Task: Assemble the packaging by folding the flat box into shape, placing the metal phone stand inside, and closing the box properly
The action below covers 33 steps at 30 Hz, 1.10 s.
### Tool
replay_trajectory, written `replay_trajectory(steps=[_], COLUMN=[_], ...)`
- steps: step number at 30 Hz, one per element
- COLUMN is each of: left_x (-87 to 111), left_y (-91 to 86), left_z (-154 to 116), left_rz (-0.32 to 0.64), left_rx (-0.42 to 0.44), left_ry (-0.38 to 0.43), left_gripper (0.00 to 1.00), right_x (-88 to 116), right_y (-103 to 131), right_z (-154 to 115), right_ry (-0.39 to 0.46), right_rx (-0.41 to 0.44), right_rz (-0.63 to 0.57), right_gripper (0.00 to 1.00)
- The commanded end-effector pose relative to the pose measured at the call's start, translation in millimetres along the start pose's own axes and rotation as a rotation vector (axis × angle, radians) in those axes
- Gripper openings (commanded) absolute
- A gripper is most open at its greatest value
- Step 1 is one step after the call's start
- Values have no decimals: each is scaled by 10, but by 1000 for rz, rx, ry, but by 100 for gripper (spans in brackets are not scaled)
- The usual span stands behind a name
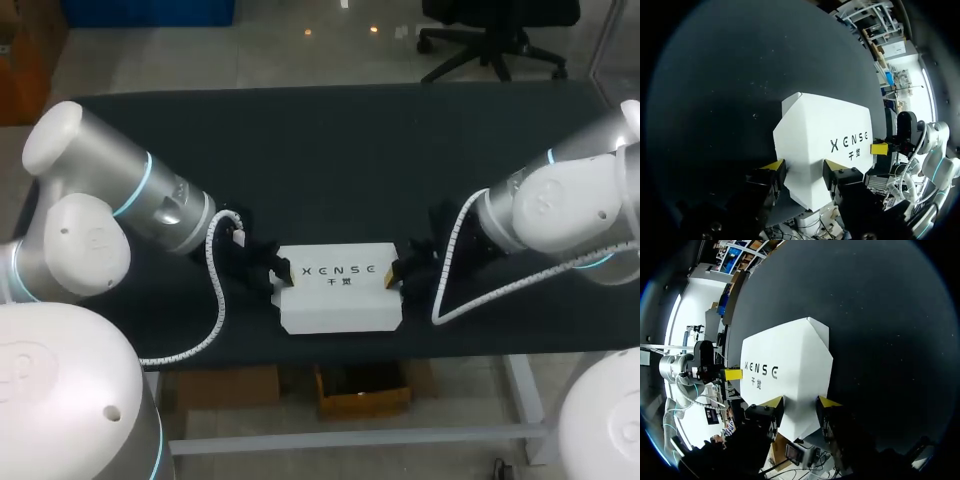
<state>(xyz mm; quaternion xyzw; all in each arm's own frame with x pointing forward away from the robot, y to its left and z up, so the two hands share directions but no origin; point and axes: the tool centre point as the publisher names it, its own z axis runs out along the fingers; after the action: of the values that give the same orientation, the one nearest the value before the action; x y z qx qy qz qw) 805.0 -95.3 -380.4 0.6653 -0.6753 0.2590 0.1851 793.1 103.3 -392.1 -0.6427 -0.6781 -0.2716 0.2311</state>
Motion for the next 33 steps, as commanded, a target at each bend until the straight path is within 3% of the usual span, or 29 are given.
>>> replay_trajectory(steps=[1, 33], left_x=[36, 60], left_y=[-30, 3], left_z=[67, 61], left_rz=[0, -8], left_rx=[-4, -8], left_ry=[-5, -7], left_gripper=[49, 48], right_x=[12, 45], right_y=[-1, 36], right_z=[19, 21], right_ry=[32, 27], right_rx=[8, 32], right_rz=[-6, -3], right_gripper=[40, 43])
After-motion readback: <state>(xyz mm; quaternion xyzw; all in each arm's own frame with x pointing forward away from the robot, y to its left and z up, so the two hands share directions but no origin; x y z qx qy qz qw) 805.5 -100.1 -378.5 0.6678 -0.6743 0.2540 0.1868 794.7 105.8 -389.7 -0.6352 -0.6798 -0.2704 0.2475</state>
